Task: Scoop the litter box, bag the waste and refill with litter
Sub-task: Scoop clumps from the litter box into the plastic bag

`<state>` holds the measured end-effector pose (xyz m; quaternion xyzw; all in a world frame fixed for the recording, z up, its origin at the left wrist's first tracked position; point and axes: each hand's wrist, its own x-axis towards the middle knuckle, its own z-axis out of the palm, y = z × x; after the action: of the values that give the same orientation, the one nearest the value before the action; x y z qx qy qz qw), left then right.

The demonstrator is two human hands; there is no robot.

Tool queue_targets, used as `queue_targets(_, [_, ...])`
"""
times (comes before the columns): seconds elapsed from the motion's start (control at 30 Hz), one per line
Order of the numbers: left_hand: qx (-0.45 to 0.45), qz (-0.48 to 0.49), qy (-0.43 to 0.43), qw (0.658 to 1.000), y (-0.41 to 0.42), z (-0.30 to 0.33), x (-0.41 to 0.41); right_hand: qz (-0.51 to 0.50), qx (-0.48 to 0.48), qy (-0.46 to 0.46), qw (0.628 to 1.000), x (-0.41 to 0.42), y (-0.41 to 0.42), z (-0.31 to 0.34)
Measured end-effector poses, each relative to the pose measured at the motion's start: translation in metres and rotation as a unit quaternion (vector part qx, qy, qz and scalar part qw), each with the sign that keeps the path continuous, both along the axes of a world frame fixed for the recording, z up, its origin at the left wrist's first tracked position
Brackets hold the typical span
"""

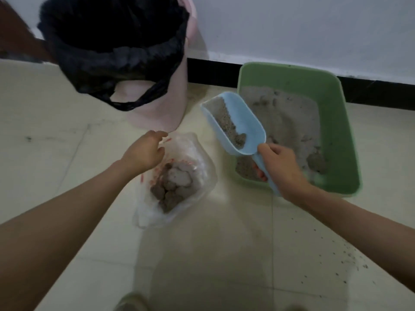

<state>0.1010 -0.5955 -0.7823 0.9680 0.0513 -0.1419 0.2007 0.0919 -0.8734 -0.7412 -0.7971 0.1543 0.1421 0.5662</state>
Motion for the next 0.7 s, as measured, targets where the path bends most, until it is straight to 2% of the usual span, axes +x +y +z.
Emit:
queue_targets(0.2, [-0.016,0.137,0.056,0.989,0.059,-0.020,-0.047,0.140,-0.032,0.106,0.984,-0.060,0.044,-0.012])
queue_targets(0.27, [-0.054,0.179,0.066,0.980,0.066,-0.020,-0.053,0.186,-0.085,0.104,0.973,-0.062,0.051,-0.015])
queue_targets(0.37, [-0.123,0.221,0.067,0.965,0.063,-0.019,-0.055,0.258,-0.194,0.053,0.945,-0.052,0.058,-0.009])
queue_targets(0.5, [-0.117,0.239,0.082,0.960,0.054,-0.018,-0.049,0.364,-0.361,-0.035,0.858,-0.042,0.066,0.004])
queue_targets(0.63, [-0.156,0.296,0.083,0.939,0.052,-0.022,-0.043,0.430,-0.509,-0.155,0.730,-0.039,0.072,0.015])
queue_targets(0.7, [-0.174,0.303,0.078,0.934,0.054,-0.022,-0.041,0.446,-0.546,-0.206,0.679,-0.039,0.072,0.017])
